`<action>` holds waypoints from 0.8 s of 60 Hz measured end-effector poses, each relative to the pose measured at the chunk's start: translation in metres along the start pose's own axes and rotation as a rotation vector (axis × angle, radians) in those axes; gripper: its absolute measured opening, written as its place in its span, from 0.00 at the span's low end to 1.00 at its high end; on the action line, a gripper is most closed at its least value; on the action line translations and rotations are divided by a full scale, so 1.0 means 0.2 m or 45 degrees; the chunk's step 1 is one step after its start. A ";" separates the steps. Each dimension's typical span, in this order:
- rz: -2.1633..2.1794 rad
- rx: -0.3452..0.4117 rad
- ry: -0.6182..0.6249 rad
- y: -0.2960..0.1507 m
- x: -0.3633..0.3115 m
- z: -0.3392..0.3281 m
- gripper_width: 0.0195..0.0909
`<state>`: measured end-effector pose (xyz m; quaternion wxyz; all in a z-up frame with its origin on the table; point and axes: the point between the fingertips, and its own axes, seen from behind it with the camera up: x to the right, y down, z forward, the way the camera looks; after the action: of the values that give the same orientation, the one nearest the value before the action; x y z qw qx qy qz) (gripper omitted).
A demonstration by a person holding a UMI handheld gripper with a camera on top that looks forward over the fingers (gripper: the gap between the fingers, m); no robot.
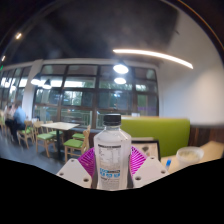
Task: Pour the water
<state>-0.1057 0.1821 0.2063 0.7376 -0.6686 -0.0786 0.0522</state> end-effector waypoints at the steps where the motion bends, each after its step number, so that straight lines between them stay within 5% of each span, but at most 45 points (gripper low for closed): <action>1: 0.041 -0.017 0.010 0.05 0.01 0.00 0.30; 18: 0.133 -0.203 0.039 0.54 0.09 0.06 0.32; 32: 0.077 -0.147 0.050 0.51 0.13 0.07 0.35; 39: 0.056 -0.175 0.036 0.54 0.09 0.07 0.54; 45: 0.041 -0.311 0.022 0.57 0.15 0.06 0.92; 48: 0.088 -0.295 0.019 0.48 0.12 -0.04 0.89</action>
<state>-0.0788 0.1890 0.1114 0.6539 -0.7519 -0.0553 0.0632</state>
